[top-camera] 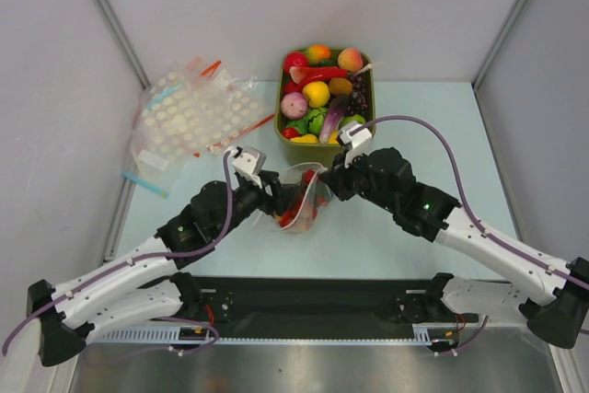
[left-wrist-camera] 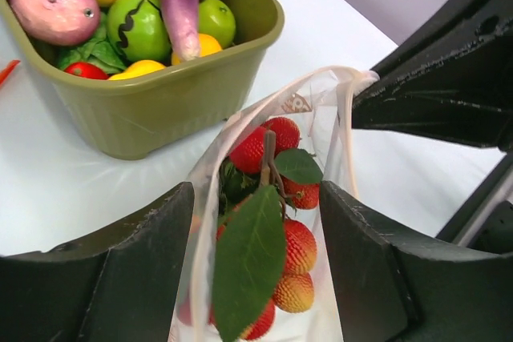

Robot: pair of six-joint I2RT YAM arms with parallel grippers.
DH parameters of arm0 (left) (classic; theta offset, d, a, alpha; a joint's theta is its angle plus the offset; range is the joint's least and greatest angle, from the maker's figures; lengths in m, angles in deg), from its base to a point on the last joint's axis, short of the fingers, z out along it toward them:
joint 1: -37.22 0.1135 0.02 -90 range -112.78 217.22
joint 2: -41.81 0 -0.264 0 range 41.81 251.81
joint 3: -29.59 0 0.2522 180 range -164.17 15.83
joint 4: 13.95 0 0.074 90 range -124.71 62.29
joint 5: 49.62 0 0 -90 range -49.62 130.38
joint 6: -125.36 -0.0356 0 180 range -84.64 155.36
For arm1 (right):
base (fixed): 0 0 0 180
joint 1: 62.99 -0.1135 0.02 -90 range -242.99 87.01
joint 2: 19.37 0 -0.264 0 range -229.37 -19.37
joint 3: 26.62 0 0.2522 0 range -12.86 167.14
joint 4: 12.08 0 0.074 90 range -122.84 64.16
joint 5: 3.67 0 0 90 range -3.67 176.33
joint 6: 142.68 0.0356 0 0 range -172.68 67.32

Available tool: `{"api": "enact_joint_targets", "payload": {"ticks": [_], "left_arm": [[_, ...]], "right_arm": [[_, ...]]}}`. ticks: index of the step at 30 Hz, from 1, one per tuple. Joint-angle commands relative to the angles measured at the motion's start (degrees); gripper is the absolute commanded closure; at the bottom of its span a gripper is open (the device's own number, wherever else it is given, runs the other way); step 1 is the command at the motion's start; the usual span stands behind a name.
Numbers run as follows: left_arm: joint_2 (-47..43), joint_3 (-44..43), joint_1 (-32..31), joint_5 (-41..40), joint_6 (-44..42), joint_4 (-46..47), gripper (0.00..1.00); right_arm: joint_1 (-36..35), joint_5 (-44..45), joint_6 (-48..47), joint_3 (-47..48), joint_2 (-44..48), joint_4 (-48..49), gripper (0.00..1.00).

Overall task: Place the food in the zip-top bag and seal the zipper
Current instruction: Zip the zipper food storage bag at the center of the board.

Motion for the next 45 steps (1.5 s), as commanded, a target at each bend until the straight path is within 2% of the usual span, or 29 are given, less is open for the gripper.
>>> {"api": "enact_joint_targets", "payload": {"ticks": [1, 6, 11, 20, 31, 35, 41, 44, 45], "left_arm": [[-1.85, -3.04, -1.43, 1.7, -1.71, -0.46, 0.31], [-2.81, -3.84, -3.89, 2.5, -5.21, -0.99, 0.3], [-2.64, -4.37, -5.3, 2.67, -8.21, -1.52, 0.0], [-1.76, -2.35, -6.0, 4.51, -17.77, 2.16, 0.0], [-0.53, -0.77, -6.71, 11.28, -20.26, 5.69, 0.0], [0.87, -1.29, -6.88, 13.46, -20.61, 4.9, 0.03], [5.0, -3.93, -7.06, 14.71, -20.34, 0.87, 0.14], [6.23, -5.16, -7.06, 14.54, -20.17, -0.81, 0.35], [6.41, -5.33, -7.06, 13.93, -20.17, -0.99, 0.49]], "right_arm": [[-0.24, -0.95, -0.27, 4.86, 2.28, -4.28, 1.0], [-0.33, -4.03, -2.03, 6.44, 1.76, -10.7, 1.0], [-0.33, -9.3, -3.44, 8.72, 0.44, -15.54, 1.0], [-1.73, -13.17, -4.93, 9.78, -0.18, -17.91, 1.0], [-4.81, -12.73, -6.07, 10.39, 1.31, -19.94, 1.0], [-5.16, -12.38, -6.43, 10.13, 2.37, -19.85, 1.0], [-5.16, -10.1, -6.69, 9.78, 3.77, -19.5, 1.0], [-5.16, -9.48, -6.78, 9.69, 4.3, -19.5, 1.0], [-5.16, -9.22, -6.87, 9.69, 4.56, -19.41, 1.0]]}}
